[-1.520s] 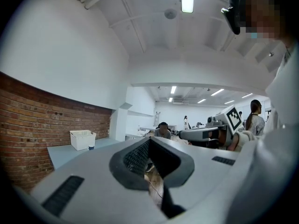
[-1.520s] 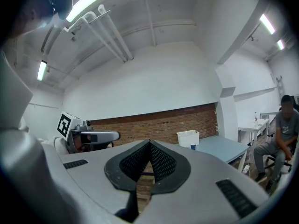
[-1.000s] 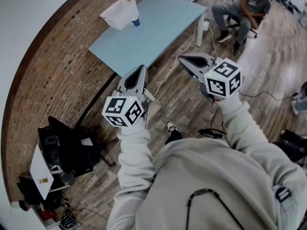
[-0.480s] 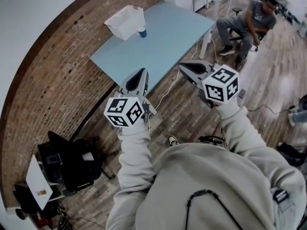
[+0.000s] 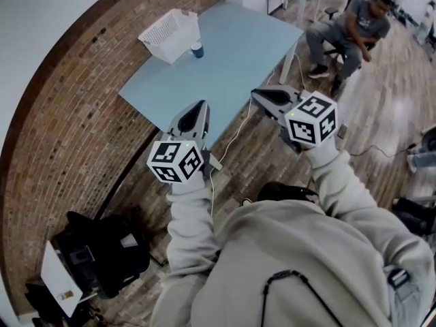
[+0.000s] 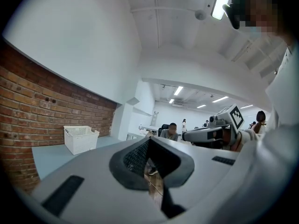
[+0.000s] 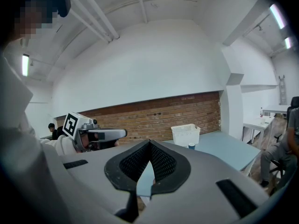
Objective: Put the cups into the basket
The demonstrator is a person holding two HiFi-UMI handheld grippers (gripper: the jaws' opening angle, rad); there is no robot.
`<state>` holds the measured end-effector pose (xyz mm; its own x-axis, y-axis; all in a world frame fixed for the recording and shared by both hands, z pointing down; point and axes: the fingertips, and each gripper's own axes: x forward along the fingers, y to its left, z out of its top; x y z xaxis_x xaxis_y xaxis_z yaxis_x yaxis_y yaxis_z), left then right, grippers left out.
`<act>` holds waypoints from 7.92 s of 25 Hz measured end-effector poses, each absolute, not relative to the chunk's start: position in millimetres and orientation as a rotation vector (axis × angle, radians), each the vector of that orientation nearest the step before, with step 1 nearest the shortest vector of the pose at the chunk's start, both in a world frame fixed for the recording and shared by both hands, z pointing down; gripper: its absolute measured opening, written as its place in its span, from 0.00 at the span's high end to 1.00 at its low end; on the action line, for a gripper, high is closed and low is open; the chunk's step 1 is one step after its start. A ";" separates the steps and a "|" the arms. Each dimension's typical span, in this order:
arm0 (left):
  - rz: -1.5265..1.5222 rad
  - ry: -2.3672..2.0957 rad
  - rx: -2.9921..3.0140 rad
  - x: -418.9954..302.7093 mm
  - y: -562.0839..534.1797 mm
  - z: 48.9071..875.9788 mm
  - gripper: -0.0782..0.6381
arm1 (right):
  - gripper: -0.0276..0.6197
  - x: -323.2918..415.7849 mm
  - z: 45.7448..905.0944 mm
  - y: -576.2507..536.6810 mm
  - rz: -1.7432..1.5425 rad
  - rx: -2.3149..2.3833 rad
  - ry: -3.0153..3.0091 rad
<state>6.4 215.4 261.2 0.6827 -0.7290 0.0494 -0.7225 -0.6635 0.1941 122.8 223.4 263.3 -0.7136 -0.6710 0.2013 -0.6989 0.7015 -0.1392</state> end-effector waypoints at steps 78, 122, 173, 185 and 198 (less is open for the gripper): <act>-0.005 -1.453 2.443 -80.4 -294.9 316.8 0.90 | 0.95 34.5 321.5 -322.0 0.364 0.772 -2.699; 0.106 -1.390 2.052 -59.3 -406.4 533.6 0.90 | 0.93 16.3 568.3 -449.1 0.649 0.703 -2.396; 0.127 -1.294 1.918 -45.9 -391.5 636.5 0.90 | 0.89 11.1 677.4 -464.0 0.546 0.503 -2.141; 0.083 -1.388 2.085 -49.9 -396.5 529.9 0.90 | 0.89 7.6 562.2 -459.2 0.440 0.563 -2.274; -0.005 -1.497 2.235 -59.4 -371.5 403.1 0.90 | 0.89 0.6 426.1 -428.5 0.277 0.598 -2.410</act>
